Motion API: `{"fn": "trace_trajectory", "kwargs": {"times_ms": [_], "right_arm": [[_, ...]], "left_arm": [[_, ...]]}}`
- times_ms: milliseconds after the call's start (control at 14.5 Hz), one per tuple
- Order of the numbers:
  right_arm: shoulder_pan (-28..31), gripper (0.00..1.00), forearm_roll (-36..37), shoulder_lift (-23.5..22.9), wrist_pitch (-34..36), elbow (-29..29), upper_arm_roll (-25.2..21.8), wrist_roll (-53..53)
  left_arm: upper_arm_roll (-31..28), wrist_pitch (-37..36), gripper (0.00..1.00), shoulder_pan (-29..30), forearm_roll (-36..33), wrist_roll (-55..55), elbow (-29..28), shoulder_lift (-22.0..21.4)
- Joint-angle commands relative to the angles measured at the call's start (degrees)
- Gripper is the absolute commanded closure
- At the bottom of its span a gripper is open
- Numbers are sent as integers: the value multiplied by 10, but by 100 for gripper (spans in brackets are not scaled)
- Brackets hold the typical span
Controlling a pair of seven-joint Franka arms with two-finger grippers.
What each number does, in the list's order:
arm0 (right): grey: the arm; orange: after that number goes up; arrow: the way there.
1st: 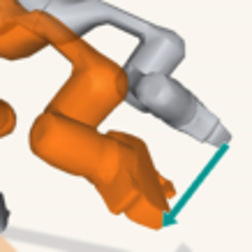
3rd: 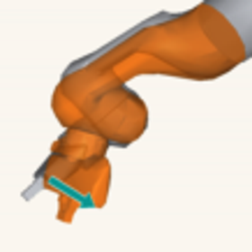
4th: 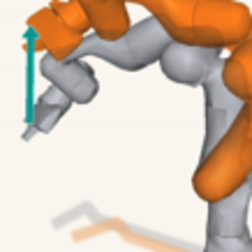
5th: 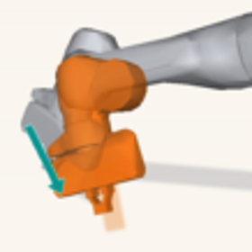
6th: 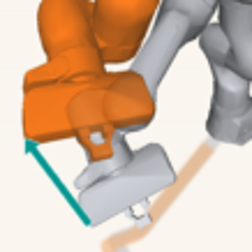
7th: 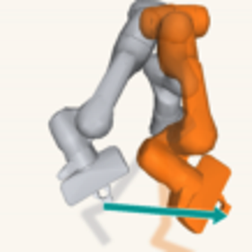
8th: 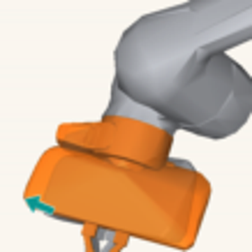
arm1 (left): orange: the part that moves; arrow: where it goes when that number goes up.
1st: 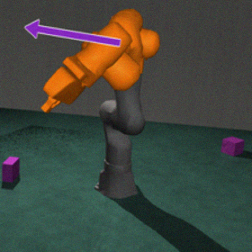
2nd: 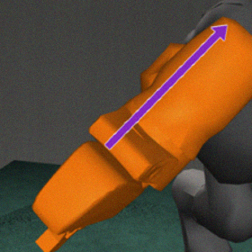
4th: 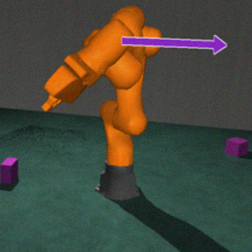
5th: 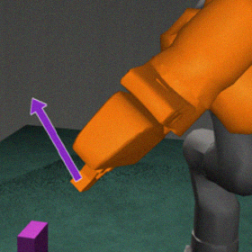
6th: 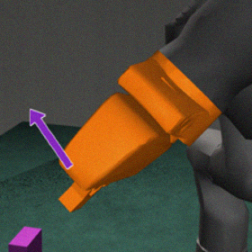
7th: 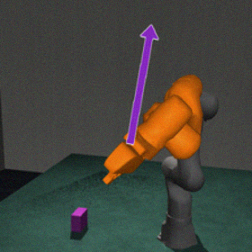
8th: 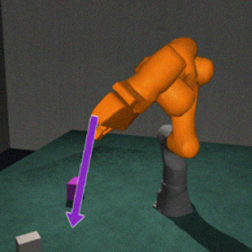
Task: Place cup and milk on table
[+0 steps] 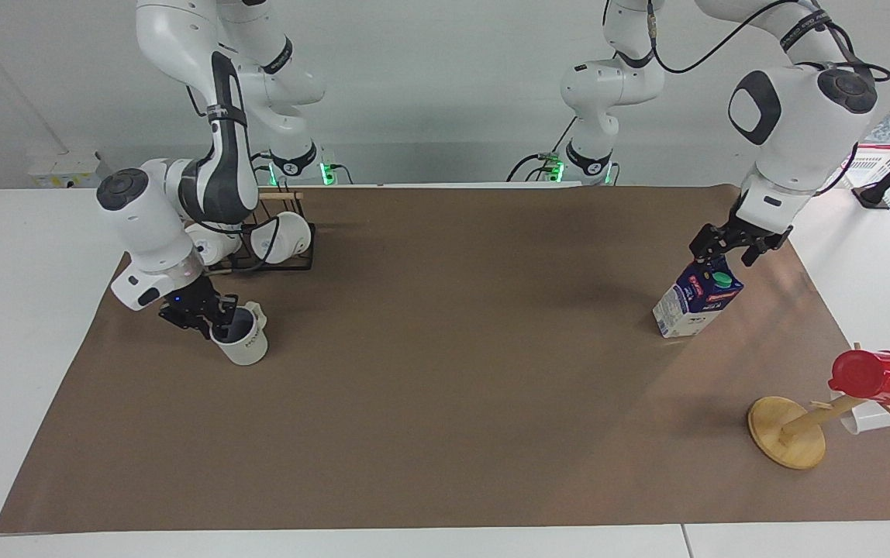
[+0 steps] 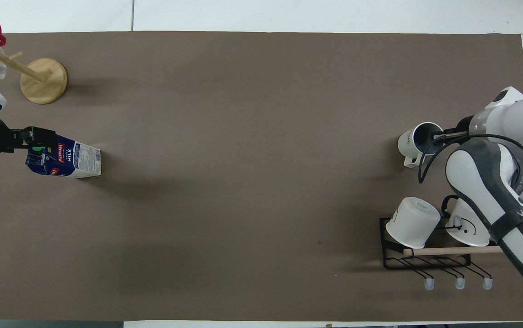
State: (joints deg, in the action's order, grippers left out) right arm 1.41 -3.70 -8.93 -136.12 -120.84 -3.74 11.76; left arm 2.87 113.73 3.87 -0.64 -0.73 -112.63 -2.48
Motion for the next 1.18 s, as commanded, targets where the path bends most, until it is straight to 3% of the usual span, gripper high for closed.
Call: {"fn": "trace_trajectory", "kwargs": {"times_ms": [0,277,415,830,1106], "right_arm": [[-5,100,-12,4,-6,-5,1,16],[-8,100,-11,1,135,111,4,34],[-43,100,-7,-1,188,165,5,23],[-166,100,59,-20,166,181,6,-162],[-255,100,69,-76,162,220,5,-306]], "left_arm": [[2,42,0,4,-5,2,-33,-6],[1,63,0,6,-4,2,-44,5],[1,74,0,10,-4,0,-49,7],[1,99,0,11,-4,2,-60,9],[1,90,0,18,-5,1,-61,8]]}}
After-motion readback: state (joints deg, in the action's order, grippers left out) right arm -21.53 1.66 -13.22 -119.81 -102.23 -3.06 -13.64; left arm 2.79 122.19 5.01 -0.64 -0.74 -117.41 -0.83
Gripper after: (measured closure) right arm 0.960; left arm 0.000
